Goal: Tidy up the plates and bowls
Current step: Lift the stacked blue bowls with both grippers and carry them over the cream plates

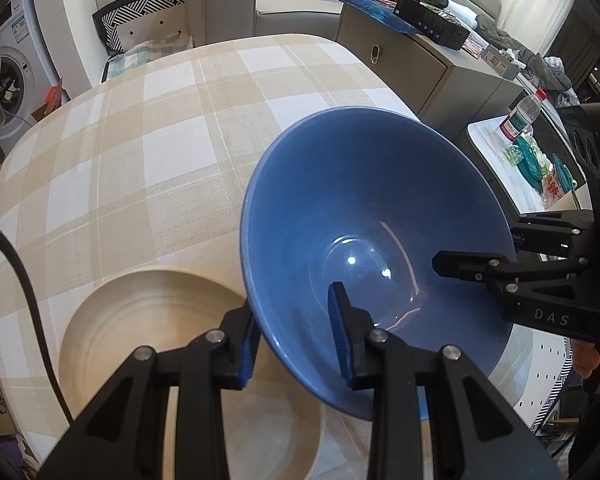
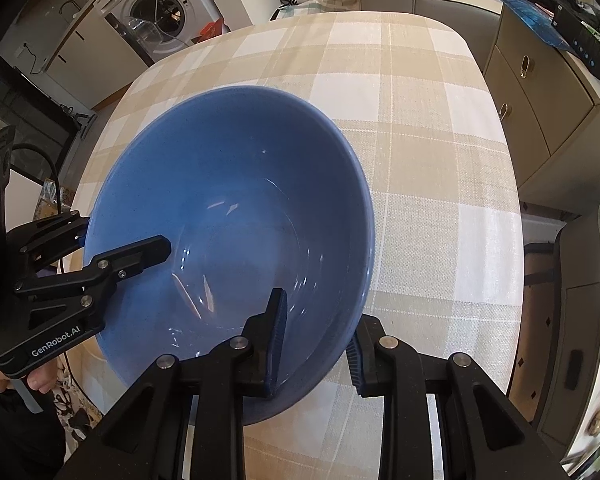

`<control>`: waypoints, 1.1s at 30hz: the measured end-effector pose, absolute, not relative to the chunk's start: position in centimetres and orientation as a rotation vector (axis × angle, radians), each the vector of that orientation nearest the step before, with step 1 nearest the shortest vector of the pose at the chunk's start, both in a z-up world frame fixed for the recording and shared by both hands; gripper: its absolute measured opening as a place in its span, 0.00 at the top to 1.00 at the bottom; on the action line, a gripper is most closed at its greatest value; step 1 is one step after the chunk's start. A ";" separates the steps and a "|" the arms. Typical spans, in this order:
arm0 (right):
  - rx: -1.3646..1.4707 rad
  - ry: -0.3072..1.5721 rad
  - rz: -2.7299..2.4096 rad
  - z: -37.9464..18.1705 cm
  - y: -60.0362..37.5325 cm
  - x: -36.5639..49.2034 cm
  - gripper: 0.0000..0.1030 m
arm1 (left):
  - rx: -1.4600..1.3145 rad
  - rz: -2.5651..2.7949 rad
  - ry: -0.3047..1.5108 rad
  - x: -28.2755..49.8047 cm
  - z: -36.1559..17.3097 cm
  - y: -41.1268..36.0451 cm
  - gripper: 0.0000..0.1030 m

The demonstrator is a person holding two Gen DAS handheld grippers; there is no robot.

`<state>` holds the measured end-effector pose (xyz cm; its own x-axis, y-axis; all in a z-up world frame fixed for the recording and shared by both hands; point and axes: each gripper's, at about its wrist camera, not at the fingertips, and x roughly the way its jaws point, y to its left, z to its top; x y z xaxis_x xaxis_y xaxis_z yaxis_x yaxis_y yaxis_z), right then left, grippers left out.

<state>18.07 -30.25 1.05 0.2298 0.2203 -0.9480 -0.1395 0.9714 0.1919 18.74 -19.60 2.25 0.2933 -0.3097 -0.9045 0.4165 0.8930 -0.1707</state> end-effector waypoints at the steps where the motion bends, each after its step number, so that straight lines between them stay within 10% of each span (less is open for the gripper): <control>1: 0.072 1.316 0.247 1.1 -30.3 18.1 0.74 | 0.104 -0.485 1.179 18.7 2.3 -19.6 0.70; 33: -0.006 1.320 0.202 7.5 -29.0 17.0 0.74 | 0.108 -0.495 1.112 16.6 7.0 -19.2 0.70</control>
<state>16.99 -29.05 7.51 0.2336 0.1434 -0.9617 -0.1507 0.9825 0.1098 16.64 -19.21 6.98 0.3468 -0.3277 -0.8788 0.4335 0.8869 -0.1596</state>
